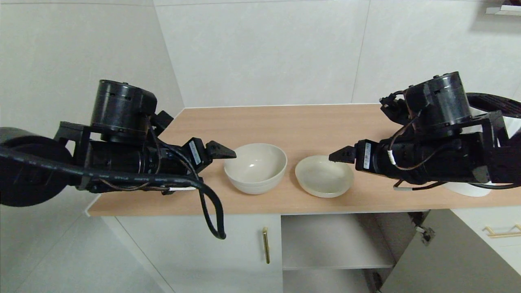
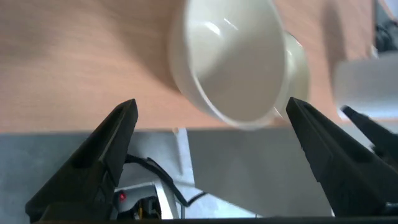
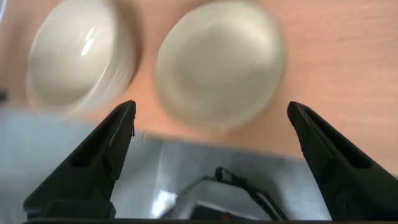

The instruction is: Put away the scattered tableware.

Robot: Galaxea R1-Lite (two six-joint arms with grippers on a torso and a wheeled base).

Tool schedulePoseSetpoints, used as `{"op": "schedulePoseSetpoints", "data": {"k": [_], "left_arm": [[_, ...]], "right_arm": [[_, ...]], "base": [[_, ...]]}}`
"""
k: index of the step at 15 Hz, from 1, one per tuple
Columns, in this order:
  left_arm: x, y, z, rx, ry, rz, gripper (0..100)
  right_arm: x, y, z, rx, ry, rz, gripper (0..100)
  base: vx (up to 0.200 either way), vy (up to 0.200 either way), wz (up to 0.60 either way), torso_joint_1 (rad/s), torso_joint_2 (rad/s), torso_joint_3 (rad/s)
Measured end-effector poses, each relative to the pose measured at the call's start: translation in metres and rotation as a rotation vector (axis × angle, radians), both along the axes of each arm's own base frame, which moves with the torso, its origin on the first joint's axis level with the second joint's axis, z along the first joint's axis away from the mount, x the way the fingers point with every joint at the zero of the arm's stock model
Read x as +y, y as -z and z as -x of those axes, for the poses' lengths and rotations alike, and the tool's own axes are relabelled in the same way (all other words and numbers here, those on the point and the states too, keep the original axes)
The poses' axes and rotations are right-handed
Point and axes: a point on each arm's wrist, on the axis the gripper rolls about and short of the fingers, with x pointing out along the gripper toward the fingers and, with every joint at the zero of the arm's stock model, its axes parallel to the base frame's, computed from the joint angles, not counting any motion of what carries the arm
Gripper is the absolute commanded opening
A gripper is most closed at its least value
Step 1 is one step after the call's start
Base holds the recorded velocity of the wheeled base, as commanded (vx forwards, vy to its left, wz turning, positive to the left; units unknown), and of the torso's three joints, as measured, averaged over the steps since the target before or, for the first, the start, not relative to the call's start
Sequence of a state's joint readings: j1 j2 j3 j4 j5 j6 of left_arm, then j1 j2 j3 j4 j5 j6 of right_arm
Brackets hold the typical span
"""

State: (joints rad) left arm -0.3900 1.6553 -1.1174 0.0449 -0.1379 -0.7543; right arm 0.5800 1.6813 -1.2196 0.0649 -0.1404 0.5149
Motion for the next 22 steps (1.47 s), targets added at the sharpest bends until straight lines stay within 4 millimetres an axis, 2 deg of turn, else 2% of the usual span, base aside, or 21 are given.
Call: {"op": "schedulePoseSetpoints", "data": {"k": [4,11,12,22], "left_arm": [[-0.006,0.014,-0.016,0.008,-0.034,-0.023,100],[-0.014,0.029,-0.023,0.039,-0.03,-0.046,100],[-0.014,0.03,-0.024,0.042,-0.029,-0.047,0],[-0.015,0.032,-0.024,0.047,-0.029,-0.049,0]], "right_arm": [[0.002,0.009,-0.016,0.022,0.035,0.013,100],[0.003,0.016,-0.019,0.039,0.031,0.029,100],[0.003,0.016,-0.019,0.04,0.031,0.029,100],[0.004,0.015,-0.02,0.031,0.048,0.036,100]], "base": [[0.0,0.0,0.0,0.0,0.0,0.0],[0.0,0.0,0.0,0.0,0.0,0.0],[0.0,0.0,0.0,0.0,0.0,0.0],[0.0,0.0,0.0,0.0,0.0,0.0]]}}
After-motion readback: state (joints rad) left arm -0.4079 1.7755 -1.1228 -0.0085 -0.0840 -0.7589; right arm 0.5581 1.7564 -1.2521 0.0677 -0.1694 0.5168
